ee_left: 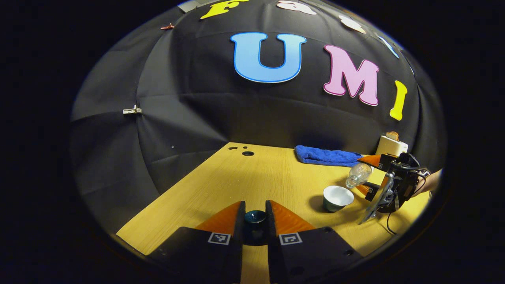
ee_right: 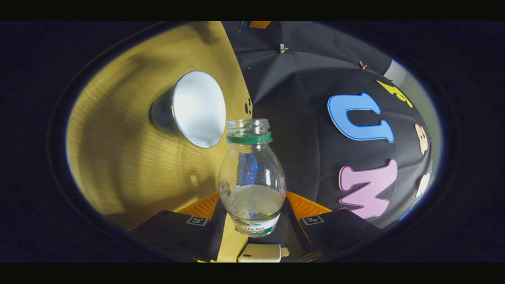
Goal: Open the teacup lid with one hand, grasp the water bottle and pour water into the teacup with the other hand; after pouring, place the water bottle on the coaster and then close the teacup lid.
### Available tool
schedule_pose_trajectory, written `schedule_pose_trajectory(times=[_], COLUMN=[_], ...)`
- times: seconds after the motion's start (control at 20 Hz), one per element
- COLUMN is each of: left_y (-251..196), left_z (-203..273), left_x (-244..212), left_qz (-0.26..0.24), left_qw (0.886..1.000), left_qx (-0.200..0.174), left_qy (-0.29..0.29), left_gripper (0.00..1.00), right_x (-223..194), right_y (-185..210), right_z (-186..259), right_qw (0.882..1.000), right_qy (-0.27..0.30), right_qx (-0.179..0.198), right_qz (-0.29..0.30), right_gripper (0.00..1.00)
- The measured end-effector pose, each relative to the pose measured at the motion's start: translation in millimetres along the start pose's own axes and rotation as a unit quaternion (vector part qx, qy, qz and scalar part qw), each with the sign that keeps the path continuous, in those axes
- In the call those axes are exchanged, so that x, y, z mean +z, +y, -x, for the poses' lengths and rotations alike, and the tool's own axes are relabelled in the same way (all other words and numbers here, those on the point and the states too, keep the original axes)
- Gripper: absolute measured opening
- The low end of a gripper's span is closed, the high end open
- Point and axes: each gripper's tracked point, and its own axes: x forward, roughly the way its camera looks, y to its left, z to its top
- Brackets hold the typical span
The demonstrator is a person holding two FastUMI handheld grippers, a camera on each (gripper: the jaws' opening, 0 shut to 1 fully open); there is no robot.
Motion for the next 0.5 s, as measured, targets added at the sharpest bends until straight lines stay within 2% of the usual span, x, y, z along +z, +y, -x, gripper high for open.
schedule_pose_trajectory(times=[0.15,0.2,0.25,0.45,0.5], left_y=[-2.2,-2.2,-2.4,-5.0,-5.3], left_z=[-2.3,-3.0,-3.6,-6.1,-6.2], left_x=[-0.3,0.5,0.1,1.4,1.6], left_qz=[0.005,0.003,-0.002,-0.005,-0.006], left_qw=[1.0,1.0,1.0,1.0,1.0], left_qx=[-0.003,-0.003,-0.003,-0.009,-0.01], left_qy=[0.003,0.003,0.003,0.003,0.003], left_gripper=[0.3,0.34,0.3,0.3,0.27], right_x=[2.1,3.6,5.1,7.0,6.8], right_y=[-0.8,-1.7,-1.8,-3.6,-4.8], right_z=[-3.4,-4.8,-6.1,-12.1,-12.9], right_qw=[1.0,1.0,0.999,0.998,0.998], right_qy=[-0.005,-0.008,-0.011,-0.022,-0.024], right_qx=[-0.003,-0.005,-0.007,-0.011,-0.012], right_qz=[0.016,0.026,0.035,0.058,0.062], right_gripper=[0.7,0.7,0.7,0.7,0.7])
